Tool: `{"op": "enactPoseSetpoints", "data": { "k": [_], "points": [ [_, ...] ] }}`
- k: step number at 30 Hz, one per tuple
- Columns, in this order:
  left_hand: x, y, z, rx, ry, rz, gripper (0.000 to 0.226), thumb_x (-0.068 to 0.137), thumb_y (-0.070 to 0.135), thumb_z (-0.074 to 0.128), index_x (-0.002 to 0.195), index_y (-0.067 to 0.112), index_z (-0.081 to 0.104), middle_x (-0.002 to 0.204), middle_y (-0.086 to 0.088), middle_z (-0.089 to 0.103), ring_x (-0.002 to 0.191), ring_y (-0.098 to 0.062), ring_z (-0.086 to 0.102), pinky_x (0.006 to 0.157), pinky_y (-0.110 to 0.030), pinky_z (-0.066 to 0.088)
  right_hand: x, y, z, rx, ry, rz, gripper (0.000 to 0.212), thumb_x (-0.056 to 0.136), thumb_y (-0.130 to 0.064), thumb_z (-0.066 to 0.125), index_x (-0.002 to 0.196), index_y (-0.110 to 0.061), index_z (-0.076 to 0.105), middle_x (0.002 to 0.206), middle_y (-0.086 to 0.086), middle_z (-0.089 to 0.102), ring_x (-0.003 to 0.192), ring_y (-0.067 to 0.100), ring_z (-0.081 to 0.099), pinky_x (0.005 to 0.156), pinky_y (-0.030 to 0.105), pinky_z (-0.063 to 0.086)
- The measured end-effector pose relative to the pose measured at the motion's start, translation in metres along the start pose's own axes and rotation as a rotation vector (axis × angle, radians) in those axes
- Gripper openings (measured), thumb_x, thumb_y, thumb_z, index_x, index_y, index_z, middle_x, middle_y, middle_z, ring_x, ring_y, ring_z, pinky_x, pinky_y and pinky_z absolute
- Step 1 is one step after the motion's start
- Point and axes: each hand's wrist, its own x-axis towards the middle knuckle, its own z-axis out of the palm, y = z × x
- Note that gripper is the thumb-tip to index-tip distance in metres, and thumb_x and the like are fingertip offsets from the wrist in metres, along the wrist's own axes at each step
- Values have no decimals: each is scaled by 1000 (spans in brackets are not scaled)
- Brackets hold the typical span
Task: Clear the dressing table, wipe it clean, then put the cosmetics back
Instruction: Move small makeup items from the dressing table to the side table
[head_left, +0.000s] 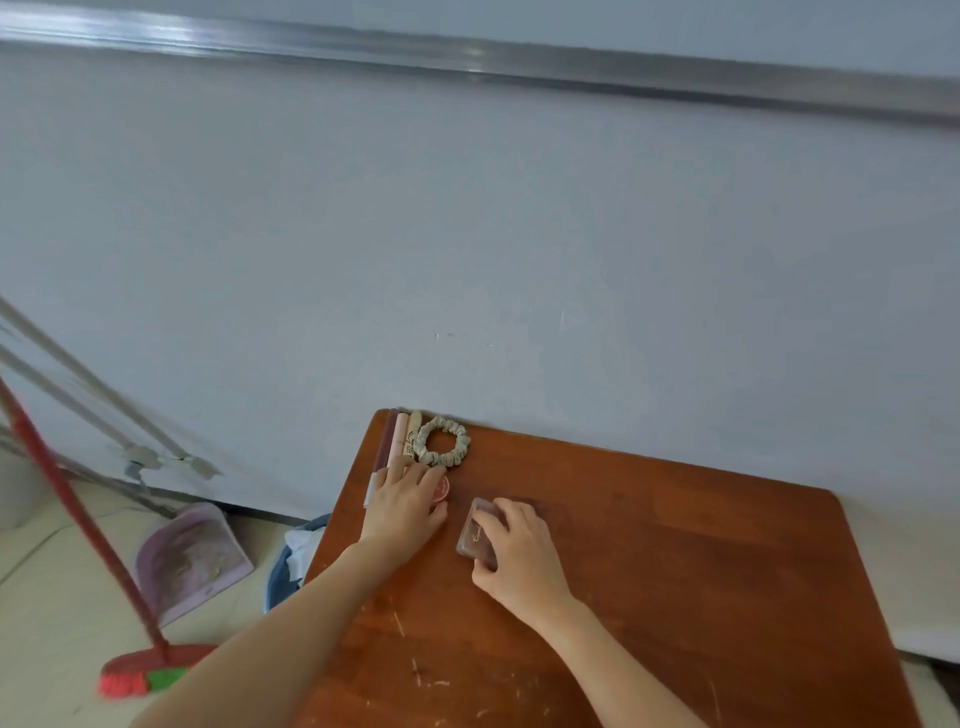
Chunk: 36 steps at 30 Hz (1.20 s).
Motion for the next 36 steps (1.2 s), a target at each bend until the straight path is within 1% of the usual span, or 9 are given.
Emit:
{"op": "enactPoseSetpoints", "data": {
  "k": [2,5,10,15,20,26,29,33,36],
  "points": [
    [1,-2,2,16,-16,3,49,45,27,87,89,17,70,85,2,70,85,-26,66,65,-39,54,2,-1,-1,10,22,15,63,43,-30,83,102,-20,63,98,4,64,89,21,65,71,31,55],
    [-7,-5,2,-17,-35,-34,51,54,28,83,101,17,67,100,-3,68,96,-29,63,73,-43,53,3,-5,2,6,16,-7,62,44,-28,82,102,-19,63,99,6,65,89,22,65,72,32,55],
    [-49,-19,0,-53,-17,-187,46,77,39,42,110,16,63,117,-9,63,115,-26,44,83,-47,50,7,-22,9,15,-50,-90,55,58,-22,75,111,-13,60,112,13,61,103,30,59,85,41,50],
    [-101,-31,0,-60,-64,-230,48,83,39,34,109,15,66,117,-11,64,116,-24,38,81,-48,51,7,-45,19,-33,-74,-183,60,45,-28,84,102,-18,64,105,8,64,95,24,64,79,33,54],
    [-123,-39,4,-64,-162,-244,73,95,46,2,106,19,68,114,-5,66,113,-22,44,80,-43,53,6,-54,24,-64,-92,-173,57,51,-21,83,104,-14,65,109,13,63,101,28,63,81,36,53],
    [-125,-42,-1,-52,-194,-218,75,94,46,-2,102,26,70,110,1,68,100,-20,65,79,-37,54,-6,-60,20,-146,-65,-90,56,51,-29,85,103,-19,66,113,12,64,105,28,63,81,35,53],
    [-126,-43,-2,-77,-198,-185,60,94,42,14,101,26,71,109,0,68,100,-20,66,78,-37,54,-21,-62,17,-173,-49,-20,54,56,-32,84,105,-22,64,116,10,63,107,26,62,83,34,52],
    [-127,-48,0,-109,-210,-128,49,74,43,35,96,19,73,106,-7,69,95,-26,67,73,-41,55,-49,-72,13,-142,-80,138,50,86,-27,58,134,-19,45,146,12,35,137,28,29,110,39,27],
    [-125,-56,-1,-148,-202,-18,49,72,41,36,93,16,72,102,-9,70,93,-29,67,72,-44,55,-74,-85,14,-118,-16,314,50,92,-27,49,139,-19,37,151,10,24,141,24,18,113,36,18]
  ]
}}
